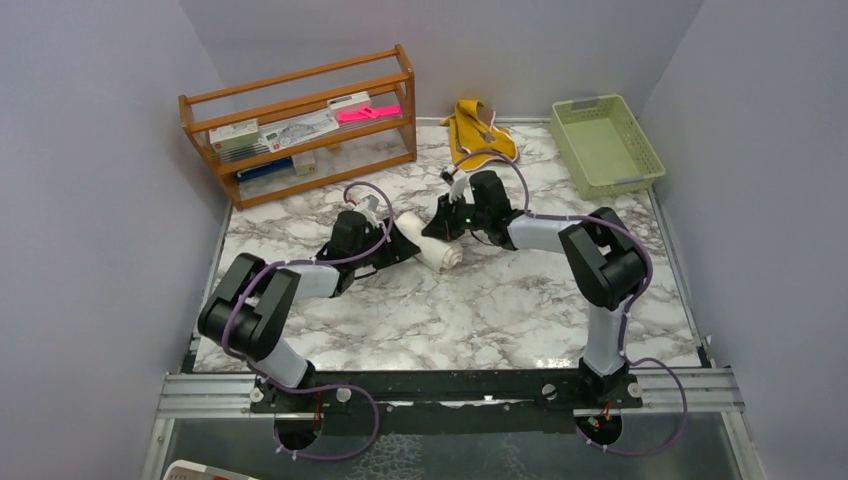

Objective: Roll the towels
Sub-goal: Roll the towel at the center of the board, then pick up the towel at the center of the board.

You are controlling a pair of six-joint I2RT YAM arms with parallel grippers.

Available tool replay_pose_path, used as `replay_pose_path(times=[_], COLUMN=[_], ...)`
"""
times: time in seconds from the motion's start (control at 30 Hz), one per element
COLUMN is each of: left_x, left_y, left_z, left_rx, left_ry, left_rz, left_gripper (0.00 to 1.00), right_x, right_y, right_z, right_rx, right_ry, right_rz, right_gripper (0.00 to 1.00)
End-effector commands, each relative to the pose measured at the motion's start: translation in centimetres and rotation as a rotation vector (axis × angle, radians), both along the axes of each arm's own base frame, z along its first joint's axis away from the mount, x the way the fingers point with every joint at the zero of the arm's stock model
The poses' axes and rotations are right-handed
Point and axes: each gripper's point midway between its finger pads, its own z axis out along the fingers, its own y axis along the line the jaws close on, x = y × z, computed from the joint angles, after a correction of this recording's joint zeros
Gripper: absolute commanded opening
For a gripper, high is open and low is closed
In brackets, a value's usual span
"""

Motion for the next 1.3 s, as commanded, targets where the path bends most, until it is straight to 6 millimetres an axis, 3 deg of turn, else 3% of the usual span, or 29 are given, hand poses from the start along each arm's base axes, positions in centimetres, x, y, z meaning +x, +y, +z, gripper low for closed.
replay_pose_path(times=[0.0,0.4,0.57,0.63,0.67,0.7,0.73,1.0,1.13,1.27], left_x=[0.7,1.4,1.8,2.1,2.2,2.3,2.5,3.9,4.5,4.7], left_y=[-2.2,-1.9,-1.4,-1.1,-1.0,-0.9,-0.9,0.3,-0.2,-0.5], left_z=[1.3,2.9,2.2,1.3,1.1,0.9,0.8,-0.4,-0.8,-1.7], left_rx=[-0.120,-0.260,-0.294,-0.307,-0.315,-0.323,-0.331,-0.385,-0.416,-0.417], left_ry=[-0.038,-0.112,-0.094,-0.075,-0.072,-0.069,-0.066,-0.042,-0.018,0.010], left_rz=[-0.028,0.078,0.143,0.181,0.197,0.209,0.219,0.355,0.362,0.364], left_gripper=[0.59,0.59,0.61,0.69,0.90,0.98,0.99,0.99,0.99,0.86], right_x=[-0.6,-0.6,-0.9,-1.1,-1.2,-1.3,-1.4,-2.5,-2.9,-3.1], right_y=[1.2,0.7,0.9,1.0,1.0,1.1,1.1,1.0,1.0,1.3], right_z=[0.0,-1.8,-1.7,-1.4,-1.3,-1.2,-1.1,-0.9,-0.7,0.1], right_rx=[0.057,0.101,0.120,0.130,0.134,0.138,0.139,0.150,0.166,0.195], right_ry=[0.106,0.196,0.206,0.203,0.202,0.198,0.192,0.179,0.179,0.162], right_rz=[0.030,0.005,0.023,0.034,0.042,0.050,0.059,0.110,0.126,0.150], right_gripper=[0.01,0.01,0.01,0.01,0.01,0.01,0.01,0.01,0.01,0.01])
